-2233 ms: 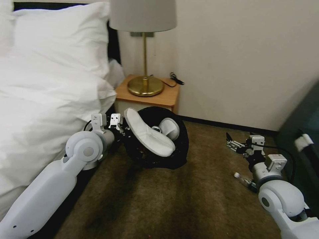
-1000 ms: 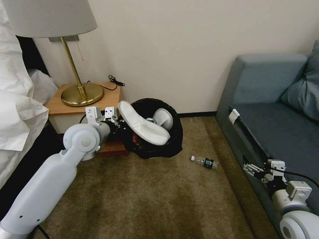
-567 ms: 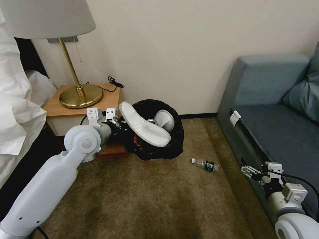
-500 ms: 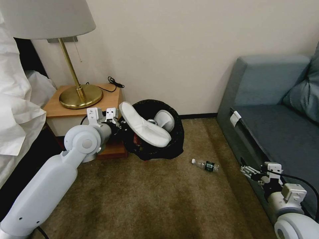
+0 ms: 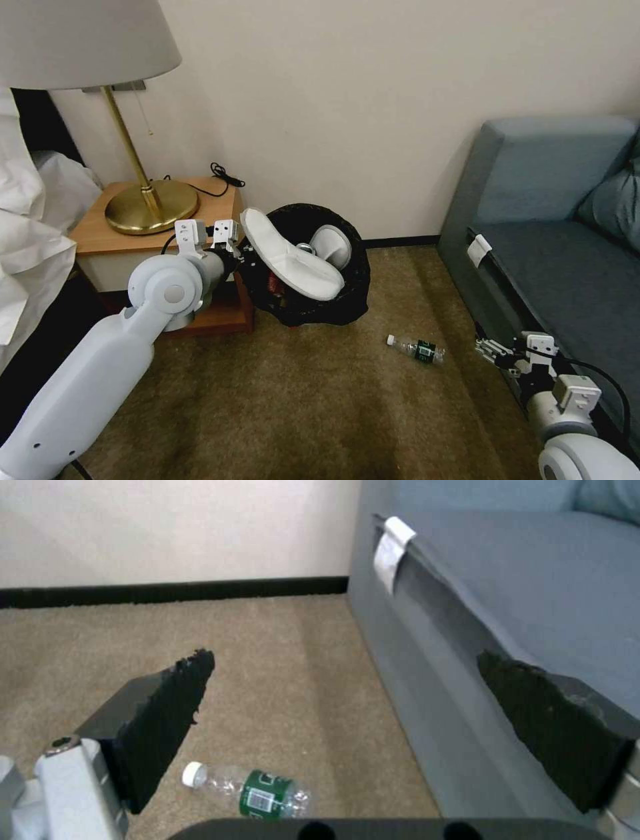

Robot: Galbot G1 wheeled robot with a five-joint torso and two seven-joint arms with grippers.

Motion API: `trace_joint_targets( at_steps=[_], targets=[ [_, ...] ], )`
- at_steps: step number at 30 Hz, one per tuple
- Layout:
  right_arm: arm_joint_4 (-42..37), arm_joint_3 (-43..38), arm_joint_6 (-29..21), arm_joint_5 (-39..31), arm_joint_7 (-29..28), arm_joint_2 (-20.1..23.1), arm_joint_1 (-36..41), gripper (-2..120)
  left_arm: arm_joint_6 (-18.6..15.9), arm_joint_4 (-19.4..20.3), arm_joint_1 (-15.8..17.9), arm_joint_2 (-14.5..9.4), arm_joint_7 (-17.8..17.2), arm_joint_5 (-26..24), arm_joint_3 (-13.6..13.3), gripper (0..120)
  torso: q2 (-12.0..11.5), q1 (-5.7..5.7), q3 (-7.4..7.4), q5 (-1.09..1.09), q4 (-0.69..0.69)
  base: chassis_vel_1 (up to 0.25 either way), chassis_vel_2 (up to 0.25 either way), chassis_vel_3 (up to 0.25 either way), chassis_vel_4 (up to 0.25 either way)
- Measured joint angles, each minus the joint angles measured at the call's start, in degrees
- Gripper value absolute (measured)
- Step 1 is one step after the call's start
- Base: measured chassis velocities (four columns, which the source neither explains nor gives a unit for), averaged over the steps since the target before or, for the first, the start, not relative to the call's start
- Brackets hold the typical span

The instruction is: Pick up the trash bin, then pick up the garbage on the floor and place it into the trash bin.

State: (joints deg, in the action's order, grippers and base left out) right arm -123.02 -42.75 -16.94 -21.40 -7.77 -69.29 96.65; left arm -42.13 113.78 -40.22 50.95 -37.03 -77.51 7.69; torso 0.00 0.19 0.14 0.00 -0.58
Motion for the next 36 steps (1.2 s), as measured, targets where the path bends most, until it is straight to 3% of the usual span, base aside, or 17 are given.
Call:
trace_joint_targets(
  at_steps=[5, 10, 20, 22, 28, 32, 36],
  targets=[
    [2.00, -1.05, -0.46, -0.58, 4.06, 2.69, -0.43, 100, 0.00, 0.71, 0.03, -0.69, -0.08, -0.50, 0.22, 1, 0.00, 0.01, 0.00, 0.02, 0.00, -0.069, 0.080, 0.082, -0.089],
    [5.64, -4.76, -4.46, -4.98, 14.13, 12.13, -1.35, 100, 0.00, 1.25, 0.07, -1.32, -0.08, -1.00, 0.47, 1, 0.00, 0.00, -0.01, -0.01, 0.01, 0.000, 0.000, 0.000, 0.000],
    [15.43, -5.26, -8.41, -6.92, 30.70, 20.79, -8.62, 100, 0.00, 1.94, -0.01, -1.42, -0.15, -1.35, 0.45, 1, 0.00, 0.00, 0.00, 0.01, 0.01, 0.000, 0.000, 0.000, 0.000],
    [18.40, -2.75, -8.61, -7.39, 36.19, 23.70, -11.87, 100, -0.01, 2.10, -0.01, -1.55, -0.21, -1.53, 0.44, 1, 0.00, 0.00, 0.00, 0.00, 0.00, 0.000, 0.000, 0.000, 0.000],
    [25.99, 6.34, -8.57, -8.10, 43.52, 27.80, -21.00, 100, -0.01, 2.25, 0.06, -1.88, -0.83, -2.04, 0.07, 1, 0.00, 0.00, 0.00, 0.00, 0.01, 0.000, 0.000, 0.000, 0.000],
    [30.68, 11.18, -8.38, -7.86, 45.53, 29.01, -25.93, 100, -0.01, 2.19, 0.41, -2.11, -0.95, -2.40, -0.19, 1, 0.00, 0.00, 0.00, 0.02, 0.03, 0.000, 0.000, 0.000, 0.000],
    [36.20, 13.91, -8.01, -7.17, 48.35, 30.20, -28.38, 100, 0.00, 0.68, 1.72, -0.71, -0.17, -2.36, -1.05, 1, 0.00, 0.00, 0.00, -0.01, 0.01, 0.000, 0.000, 0.000, 0.000]
  ],
)
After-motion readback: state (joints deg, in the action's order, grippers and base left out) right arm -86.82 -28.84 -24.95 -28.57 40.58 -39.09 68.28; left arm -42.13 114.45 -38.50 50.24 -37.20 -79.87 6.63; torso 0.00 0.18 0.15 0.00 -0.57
